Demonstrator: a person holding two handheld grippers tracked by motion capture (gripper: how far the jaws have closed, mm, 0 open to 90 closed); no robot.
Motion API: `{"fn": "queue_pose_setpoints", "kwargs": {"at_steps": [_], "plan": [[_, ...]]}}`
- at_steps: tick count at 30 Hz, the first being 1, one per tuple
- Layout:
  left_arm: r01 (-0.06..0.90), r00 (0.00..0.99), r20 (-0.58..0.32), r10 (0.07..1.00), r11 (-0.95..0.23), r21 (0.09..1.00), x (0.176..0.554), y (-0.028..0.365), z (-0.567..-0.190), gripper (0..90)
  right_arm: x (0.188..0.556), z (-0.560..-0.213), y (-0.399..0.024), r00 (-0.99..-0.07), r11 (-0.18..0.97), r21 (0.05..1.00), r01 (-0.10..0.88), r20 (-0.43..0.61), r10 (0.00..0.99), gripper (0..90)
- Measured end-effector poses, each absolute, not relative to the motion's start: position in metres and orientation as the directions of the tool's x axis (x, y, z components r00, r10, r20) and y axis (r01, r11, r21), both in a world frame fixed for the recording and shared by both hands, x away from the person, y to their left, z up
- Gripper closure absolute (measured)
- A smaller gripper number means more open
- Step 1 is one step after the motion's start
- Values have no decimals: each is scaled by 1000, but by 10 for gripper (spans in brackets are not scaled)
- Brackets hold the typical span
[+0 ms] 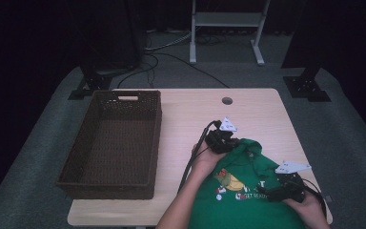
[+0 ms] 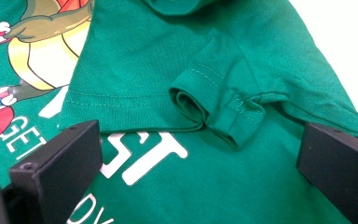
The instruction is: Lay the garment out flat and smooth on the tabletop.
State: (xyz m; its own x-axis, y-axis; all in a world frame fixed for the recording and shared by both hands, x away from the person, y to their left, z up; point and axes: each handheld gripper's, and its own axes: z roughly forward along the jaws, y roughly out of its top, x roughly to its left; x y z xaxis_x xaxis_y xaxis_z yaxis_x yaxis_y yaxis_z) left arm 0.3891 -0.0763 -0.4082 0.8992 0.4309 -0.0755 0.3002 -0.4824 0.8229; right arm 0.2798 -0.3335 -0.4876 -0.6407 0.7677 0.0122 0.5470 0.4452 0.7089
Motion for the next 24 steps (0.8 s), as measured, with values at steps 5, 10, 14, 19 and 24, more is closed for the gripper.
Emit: {"fn": "queue_pose_setpoints", "kwargs": {"at_steps": [5,10,14,19,24], "plan": [[302,896,-73,438,-482,822,393,-73,-406,865,280,-488,-334,-641,445,709,547,12,768,0],[307,891,-70,449,-482,821,397,-69,-404,864,280,-488,-334,-640,445,709,547,12,768,0],[316,885,-74,460,-475,821,401,-65,-404,865,280,-488,-333,-640,444,709,548,13,768,0],[322,878,-73,472,-472,821,405,-59,-404,865,280,-488,-334,-641,446,709,547,11,767,0],[331,871,-76,486,-465,821,410,-55,-405,865,280,-488,-334,-641,446,708,548,12,768,0]]}}
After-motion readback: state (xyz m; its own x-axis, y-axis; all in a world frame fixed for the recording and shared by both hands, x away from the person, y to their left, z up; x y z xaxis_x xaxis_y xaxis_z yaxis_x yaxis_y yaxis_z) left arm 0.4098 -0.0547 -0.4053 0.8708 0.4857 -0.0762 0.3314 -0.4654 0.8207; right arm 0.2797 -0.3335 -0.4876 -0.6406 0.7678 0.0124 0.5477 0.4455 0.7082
